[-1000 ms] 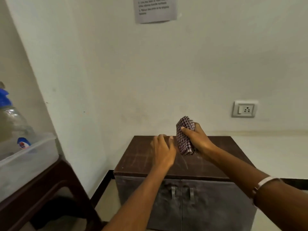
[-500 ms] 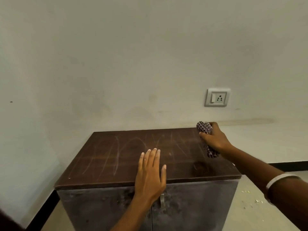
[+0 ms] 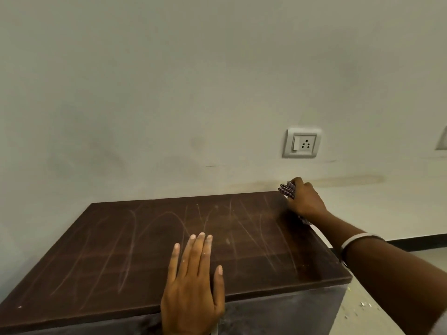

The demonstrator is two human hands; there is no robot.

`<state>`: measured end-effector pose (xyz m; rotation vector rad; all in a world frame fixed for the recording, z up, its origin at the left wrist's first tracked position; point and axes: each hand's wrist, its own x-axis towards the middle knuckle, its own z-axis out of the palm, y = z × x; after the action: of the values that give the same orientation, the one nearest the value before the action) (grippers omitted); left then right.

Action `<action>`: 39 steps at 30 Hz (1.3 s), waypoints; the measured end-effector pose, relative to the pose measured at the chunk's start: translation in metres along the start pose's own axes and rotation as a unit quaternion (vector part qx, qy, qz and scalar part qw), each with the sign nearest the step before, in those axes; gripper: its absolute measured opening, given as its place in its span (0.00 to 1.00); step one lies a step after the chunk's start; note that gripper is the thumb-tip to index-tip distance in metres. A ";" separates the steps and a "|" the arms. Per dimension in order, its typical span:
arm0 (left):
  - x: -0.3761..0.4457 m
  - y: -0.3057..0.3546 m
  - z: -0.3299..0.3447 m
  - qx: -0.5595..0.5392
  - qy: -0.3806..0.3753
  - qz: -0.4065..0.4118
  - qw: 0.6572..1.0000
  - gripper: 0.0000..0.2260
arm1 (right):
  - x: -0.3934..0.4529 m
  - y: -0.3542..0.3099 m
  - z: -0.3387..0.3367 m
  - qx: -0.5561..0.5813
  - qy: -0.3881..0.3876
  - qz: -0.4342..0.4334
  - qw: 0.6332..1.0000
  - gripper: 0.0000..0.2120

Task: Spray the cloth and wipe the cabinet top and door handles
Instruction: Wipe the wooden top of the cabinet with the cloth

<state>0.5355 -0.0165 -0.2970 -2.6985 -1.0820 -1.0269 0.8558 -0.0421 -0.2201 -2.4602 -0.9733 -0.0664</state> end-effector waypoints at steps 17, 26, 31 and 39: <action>0.005 -0.006 0.010 0.020 0.062 0.004 0.998 0.22 | 0.070 -0.008 0.029 -0.015 -0.154 -0.002 0.988 0.31; 0.002 -0.003 0.010 0.030 0.095 0.001 0.995 0.21 | 0.063 -0.023 0.053 -0.129 0.008 -0.090 0.988 0.19; 0.001 -0.001 0.010 0.031 0.088 -0.008 0.996 0.21 | 0.057 -0.034 0.057 -0.147 -0.057 -0.109 0.982 0.22; 0.001 0.000 0.009 0.002 0.078 -0.011 0.997 0.21 | 0.056 -0.015 0.059 -0.070 -0.020 -0.030 0.997 0.22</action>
<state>0.5410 -0.0134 -0.3037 -2.5577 -1.0859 -1.2135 0.8803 0.0293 -0.2533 -2.5676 -1.0923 -0.1092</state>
